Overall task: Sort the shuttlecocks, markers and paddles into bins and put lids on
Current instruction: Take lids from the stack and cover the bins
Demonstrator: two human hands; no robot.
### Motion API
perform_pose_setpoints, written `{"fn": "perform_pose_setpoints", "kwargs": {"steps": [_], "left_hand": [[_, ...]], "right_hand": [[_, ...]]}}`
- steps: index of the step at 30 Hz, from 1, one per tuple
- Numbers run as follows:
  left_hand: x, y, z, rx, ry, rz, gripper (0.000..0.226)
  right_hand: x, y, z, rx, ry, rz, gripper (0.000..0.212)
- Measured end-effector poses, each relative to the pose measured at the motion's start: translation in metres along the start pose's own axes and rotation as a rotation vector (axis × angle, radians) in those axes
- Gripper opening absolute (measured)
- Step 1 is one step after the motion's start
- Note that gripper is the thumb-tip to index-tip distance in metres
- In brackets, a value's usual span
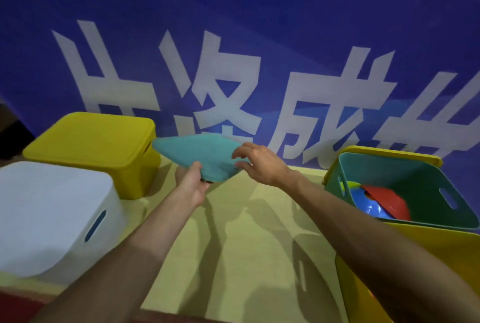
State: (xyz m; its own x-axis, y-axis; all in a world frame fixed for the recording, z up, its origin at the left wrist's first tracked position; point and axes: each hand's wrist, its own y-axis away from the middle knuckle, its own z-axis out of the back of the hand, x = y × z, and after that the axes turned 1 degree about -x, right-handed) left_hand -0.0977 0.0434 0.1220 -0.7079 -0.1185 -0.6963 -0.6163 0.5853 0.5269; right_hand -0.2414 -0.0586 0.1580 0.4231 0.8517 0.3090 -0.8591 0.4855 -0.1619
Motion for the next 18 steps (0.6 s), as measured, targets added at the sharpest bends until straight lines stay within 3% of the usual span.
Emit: {"fn": "perform_pose_setpoints", "kwargs": {"steps": [7,14,18], "left_hand": [[-0.007,0.035,0.053,0.156,-0.064,-0.018,0.046],[-0.004,0.07,0.051,0.231,-0.145,-0.056,0.038],[0.016,0.089,0.027,0.258,-0.207,-0.082,0.038]], "right_hand": [[0.015,0.029,0.009,-0.148,-0.101,-0.38,0.042],[-0.002,0.071,0.034,-0.387,0.129,-0.589,0.058],[-0.047,0.108,0.063,-0.479,0.099,-0.675,0.065]]}}
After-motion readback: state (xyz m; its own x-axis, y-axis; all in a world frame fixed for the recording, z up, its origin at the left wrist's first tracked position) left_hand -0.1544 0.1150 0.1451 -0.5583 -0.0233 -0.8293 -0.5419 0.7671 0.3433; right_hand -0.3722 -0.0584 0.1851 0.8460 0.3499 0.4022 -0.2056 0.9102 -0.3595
